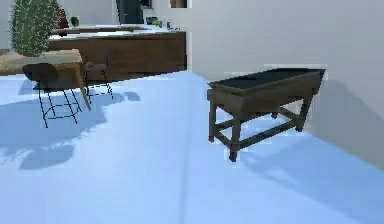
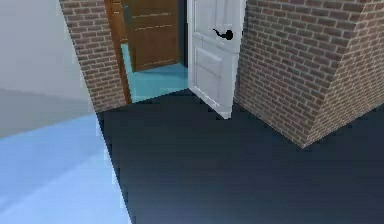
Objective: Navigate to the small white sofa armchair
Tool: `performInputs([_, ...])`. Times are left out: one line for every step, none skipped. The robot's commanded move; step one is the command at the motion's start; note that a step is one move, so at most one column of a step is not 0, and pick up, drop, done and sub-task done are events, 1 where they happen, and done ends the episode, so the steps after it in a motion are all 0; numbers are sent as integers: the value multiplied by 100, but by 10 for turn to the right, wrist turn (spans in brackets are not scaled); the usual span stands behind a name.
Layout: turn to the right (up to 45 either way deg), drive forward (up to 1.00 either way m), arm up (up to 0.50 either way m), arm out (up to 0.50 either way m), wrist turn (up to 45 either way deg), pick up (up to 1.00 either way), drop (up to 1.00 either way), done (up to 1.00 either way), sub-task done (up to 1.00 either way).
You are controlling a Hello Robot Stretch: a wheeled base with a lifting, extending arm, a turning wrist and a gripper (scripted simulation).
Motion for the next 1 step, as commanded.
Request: performInputs([450, 0, 0, 0, 0, 0, 0, 0, 0])
